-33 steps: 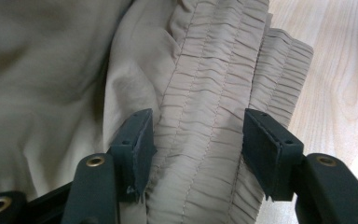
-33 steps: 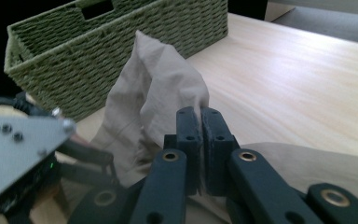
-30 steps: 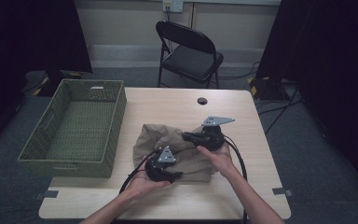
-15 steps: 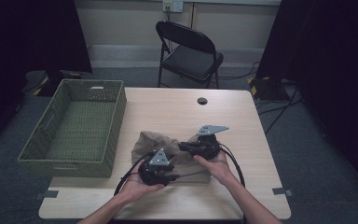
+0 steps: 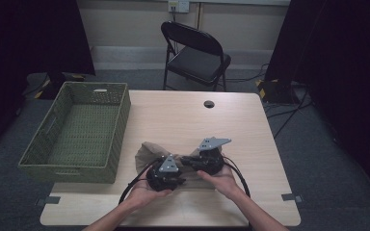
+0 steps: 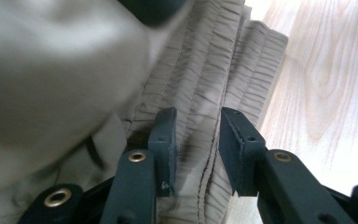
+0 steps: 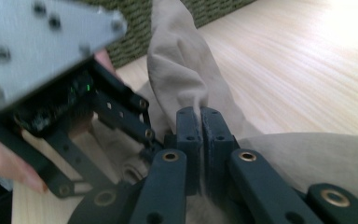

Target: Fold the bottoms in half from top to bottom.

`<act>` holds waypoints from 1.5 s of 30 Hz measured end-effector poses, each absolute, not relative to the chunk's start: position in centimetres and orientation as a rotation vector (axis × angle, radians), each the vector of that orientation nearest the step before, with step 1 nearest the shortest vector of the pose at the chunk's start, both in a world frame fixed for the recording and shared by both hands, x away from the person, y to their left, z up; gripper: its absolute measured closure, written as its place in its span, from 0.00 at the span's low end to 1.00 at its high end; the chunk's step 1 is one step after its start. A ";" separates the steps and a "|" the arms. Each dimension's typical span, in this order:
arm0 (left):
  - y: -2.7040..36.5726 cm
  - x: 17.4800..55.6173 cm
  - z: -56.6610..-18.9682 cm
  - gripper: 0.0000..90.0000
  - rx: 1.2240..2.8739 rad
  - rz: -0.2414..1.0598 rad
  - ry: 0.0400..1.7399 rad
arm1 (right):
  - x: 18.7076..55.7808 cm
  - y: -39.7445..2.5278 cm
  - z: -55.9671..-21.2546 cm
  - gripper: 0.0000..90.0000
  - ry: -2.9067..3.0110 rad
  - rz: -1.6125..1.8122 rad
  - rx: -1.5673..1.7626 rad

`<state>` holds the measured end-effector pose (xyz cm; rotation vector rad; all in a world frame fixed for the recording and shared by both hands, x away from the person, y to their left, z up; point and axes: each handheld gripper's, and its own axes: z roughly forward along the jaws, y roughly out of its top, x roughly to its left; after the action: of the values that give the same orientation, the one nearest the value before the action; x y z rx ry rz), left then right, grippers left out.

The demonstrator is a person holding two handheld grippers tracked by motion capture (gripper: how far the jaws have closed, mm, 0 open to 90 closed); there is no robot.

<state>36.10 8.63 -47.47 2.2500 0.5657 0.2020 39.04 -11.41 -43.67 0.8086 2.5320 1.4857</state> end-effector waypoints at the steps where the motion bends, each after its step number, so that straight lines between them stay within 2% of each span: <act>1: 8.7 36.1 -47.4 0.73 2.244 0.191 0.571 | 39.0 -11.5 -43.9 0.96 2.536 1.481 0.811; 5: 9.1 35.9 -46.5 0.72 2.223 0.171 0.569 | 39.3 -11.6 -44.7 0.96 2.553 1.462 0.836; 6: 9.7 35.5 -45.8 0.79 2.212 0.134 0.527 | 39.4 -11.7 -45.3 0.96 2.570 1.446 0.846; 9: 10.4 34.9 -45.5 0.82 2.213 0.044 0.493 | 39.4 -11.6 -45.7 0.96 2.590 1.424 0.846; 11: 10.5 34.8 -45.6 0.85 2.223 0.029 0.478 | 39.4 -11.6 -45.8 0.96 2.591 1.422 0.844; 15: 9.5 35.0 -47.8 0.87 2.359 0.036 0.482 | 39.3 -11.6 -45.6 0.96 2.585 1.427 0.841; 21: 8.8 35.2 -48.3 0.86 2.345 0.072 0.524 | 38.5 -11.8 -45.0 0.96 2.585 1.430 0.828; 36: 7.9 36.0 -48.9 0.87 2.298 0.127 0.593 | 36.9 -12.6 -46.7 0.96 2.624 1.337 0.844; 39: 8.0 36.0 -48.9 0.86 2.298 0.114 0.596 | 36.8 -12.4 -47.4 0.96 2.634 1.293 0.845; 45: 8.2 35.7 -48.4 0.83 2.282 0.005 0.572 | 37.1 -12.3 -48.4 0.96 2.614 1.295 0.835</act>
<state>35.70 8.16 -48.42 2.2821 0.5720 0.0046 37.09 -12.32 -48.37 0.8347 2.6144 1.2954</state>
